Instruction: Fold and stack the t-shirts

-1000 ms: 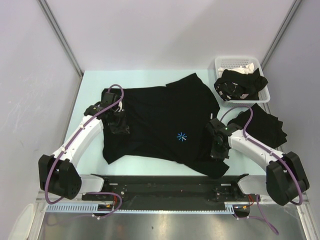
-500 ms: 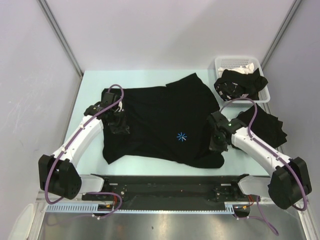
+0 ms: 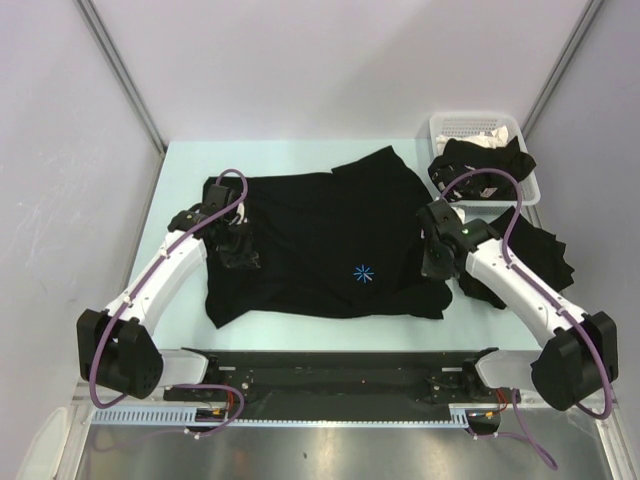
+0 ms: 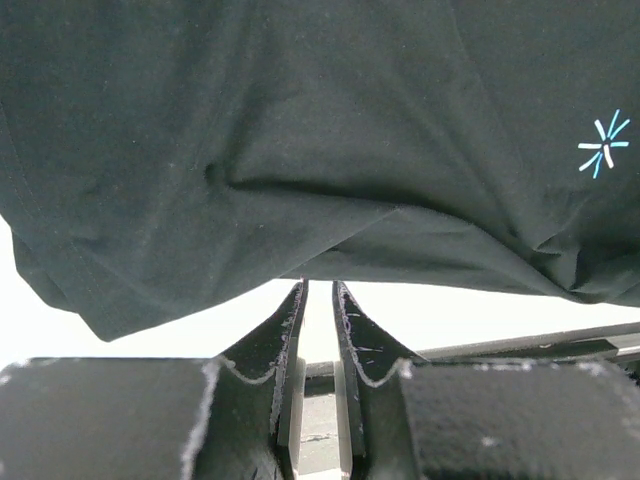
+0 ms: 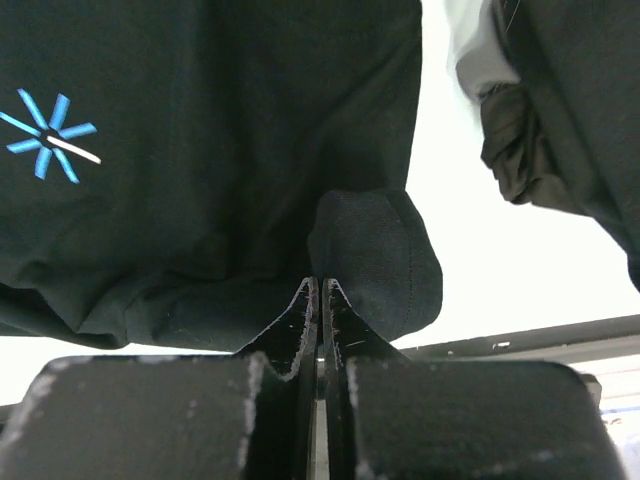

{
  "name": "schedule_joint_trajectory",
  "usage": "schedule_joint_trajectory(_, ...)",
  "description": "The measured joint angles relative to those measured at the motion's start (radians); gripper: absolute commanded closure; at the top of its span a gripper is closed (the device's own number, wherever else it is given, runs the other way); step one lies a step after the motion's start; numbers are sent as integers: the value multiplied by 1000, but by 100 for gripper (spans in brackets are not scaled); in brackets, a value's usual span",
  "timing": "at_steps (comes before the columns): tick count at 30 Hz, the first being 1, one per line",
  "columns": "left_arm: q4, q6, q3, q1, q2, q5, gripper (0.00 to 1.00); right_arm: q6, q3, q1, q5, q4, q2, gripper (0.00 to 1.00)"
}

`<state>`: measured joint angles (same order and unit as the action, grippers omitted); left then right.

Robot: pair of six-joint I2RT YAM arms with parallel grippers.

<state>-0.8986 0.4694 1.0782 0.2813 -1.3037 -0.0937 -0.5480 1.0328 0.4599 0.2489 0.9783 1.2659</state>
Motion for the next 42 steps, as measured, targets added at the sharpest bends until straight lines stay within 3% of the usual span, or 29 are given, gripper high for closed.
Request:
schedule_joint_trajectory(9, -2, 0, 0, 0, 0, -13, 81, 30, 55, -26, 16, 5, 11, 100)
schedule_joint_trajectory(20, -1, 0, 0, 0, 0, -17, 81, 0, 56, 6, -3, 137, 33, 100)
schedule_joint_trajectory(25, -1, 0, 0, 0, -12, -23, 81, 48, 57, -12, -15, 94, 160, 100)
schedule_joint_trajectory(32, -2, -2, 8, 0, -16, -22, 80, 106, 57, -13, -48, -39, 347, 82)
schedule_joint_trajectory(42, -15, -8, 8, 1, -16, -18, 81, 190, 98, -32, -18, -162, 346, 74)
